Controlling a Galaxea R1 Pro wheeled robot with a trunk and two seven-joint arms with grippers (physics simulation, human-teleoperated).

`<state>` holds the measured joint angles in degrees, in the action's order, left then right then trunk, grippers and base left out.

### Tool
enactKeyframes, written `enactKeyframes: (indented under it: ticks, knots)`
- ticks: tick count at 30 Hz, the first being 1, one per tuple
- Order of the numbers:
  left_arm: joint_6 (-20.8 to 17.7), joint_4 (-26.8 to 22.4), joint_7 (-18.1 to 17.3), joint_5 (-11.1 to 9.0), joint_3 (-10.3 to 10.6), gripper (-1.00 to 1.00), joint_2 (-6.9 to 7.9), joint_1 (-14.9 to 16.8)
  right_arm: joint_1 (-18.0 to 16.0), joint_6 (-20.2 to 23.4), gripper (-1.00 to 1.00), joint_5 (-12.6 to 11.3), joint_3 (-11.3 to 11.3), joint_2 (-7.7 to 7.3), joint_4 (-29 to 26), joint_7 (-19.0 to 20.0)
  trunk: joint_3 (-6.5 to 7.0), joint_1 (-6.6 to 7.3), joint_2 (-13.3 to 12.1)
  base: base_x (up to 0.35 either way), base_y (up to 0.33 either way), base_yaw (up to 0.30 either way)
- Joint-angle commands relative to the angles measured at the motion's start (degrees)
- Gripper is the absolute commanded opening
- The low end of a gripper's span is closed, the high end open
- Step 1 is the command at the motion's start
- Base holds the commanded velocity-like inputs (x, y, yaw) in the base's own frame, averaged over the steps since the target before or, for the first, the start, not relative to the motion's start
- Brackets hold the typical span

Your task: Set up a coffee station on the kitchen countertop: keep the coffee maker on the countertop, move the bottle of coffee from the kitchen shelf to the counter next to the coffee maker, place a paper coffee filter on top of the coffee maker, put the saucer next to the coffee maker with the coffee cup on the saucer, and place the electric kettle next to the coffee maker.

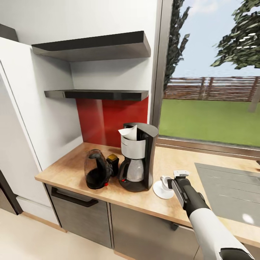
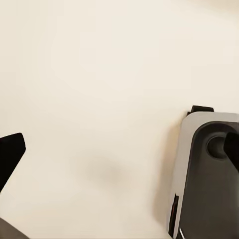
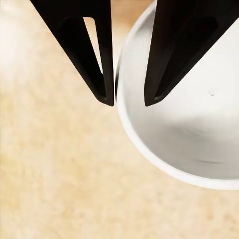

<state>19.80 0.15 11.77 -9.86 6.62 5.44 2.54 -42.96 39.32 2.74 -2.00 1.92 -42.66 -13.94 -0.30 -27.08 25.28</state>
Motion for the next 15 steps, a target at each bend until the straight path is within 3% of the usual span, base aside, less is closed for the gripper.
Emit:
enactKeyframes:
  ticks: [1, 15]
  knots:
    - [0.15, 0.03, 0.1, -0.51, 0.5, 1.0, 0.0, 0.01, -0.02, 0.25, -1.0, 0.22, -0.22, 0.05, -0.06, 0.16, -0.03, -0.02, 0.05, 0.0, 0.013, 0.0]
    - [0.15, 0.03, 0.12, -0.51, 0.5, 1.0, -0.32, 0.01, -0.02, 0.23, -1.0, 0.33, -0.29, -0.07, -0.01, 0.15, -0.03, -0.02, 0.05, 0.0, 0.002, 0.0]
